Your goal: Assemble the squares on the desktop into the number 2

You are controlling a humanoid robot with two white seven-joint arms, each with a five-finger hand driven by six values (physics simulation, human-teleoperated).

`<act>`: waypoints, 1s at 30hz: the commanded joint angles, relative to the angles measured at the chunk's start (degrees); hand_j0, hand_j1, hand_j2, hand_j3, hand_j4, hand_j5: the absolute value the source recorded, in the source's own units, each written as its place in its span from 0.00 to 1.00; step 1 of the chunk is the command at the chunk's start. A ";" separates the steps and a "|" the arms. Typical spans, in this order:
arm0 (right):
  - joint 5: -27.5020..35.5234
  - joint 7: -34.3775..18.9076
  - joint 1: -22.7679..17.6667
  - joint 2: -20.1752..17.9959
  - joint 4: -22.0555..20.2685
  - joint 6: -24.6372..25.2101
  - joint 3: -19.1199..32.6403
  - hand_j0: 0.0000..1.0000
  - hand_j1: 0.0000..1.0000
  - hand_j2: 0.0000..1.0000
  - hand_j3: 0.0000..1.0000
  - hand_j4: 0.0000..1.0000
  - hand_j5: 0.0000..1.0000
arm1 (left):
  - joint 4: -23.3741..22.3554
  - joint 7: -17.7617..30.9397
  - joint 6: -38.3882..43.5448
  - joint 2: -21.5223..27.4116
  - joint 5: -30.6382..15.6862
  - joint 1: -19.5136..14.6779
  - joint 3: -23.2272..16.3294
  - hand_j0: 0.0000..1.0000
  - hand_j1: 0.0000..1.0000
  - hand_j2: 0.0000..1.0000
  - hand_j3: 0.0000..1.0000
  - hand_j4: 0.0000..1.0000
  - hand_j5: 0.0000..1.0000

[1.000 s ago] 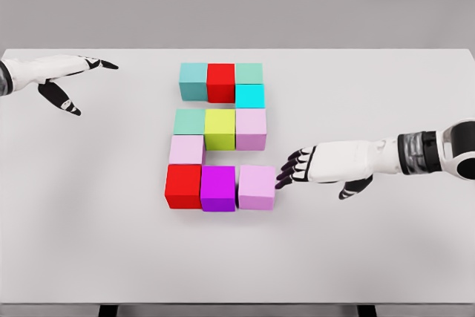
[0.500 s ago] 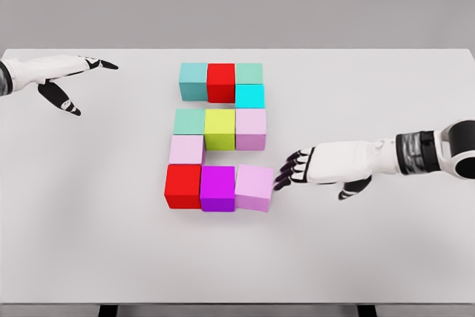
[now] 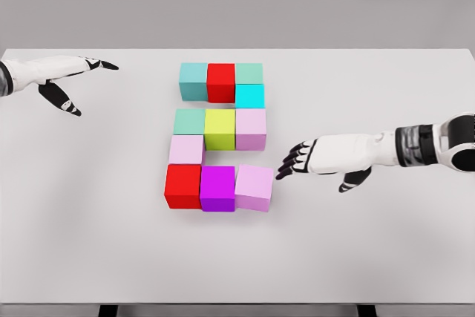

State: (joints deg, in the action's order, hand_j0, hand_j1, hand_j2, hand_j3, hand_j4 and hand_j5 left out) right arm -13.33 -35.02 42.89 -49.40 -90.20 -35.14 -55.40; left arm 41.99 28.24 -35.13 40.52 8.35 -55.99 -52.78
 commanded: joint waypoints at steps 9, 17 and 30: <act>0.14 0.02 0.35 0.97 0.38 0.14 0.03 1.00 1.00 1.00 1.00 1.00 1.00 | 0.02 -0.02 0.13 0.08 -0.36 0.00 0.14 1.00 1.00 1.00 1.00 1.00 1.00; 0.14 0.02 0.61 0.97 0.38 0.14 -0.06 1.00 1.00 1.00 1.00 1.00 1.00 | -0.07 -0.02 0.13 0.08 -0.27 0.00 0.14 1.00 1.00 1.00 1.00 1.00 1.00; 12.97 0.02 4.31 0.27 16.89 0.14 3.28 1.00 1.00 1.00 1.00 1.00 1.00 | -1.21 -0.02 0.13 -0.01 -0.18 0.09 0.05 1.00 1.00 1.00 1.00 1.00 1.00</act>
State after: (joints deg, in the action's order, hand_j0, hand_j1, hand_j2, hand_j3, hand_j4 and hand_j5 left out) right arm -5.58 -35.02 47.29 -49.01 -78.77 -35.13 -53.06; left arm 41.29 28.24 -35.12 40.52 8.47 -55.90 -52.83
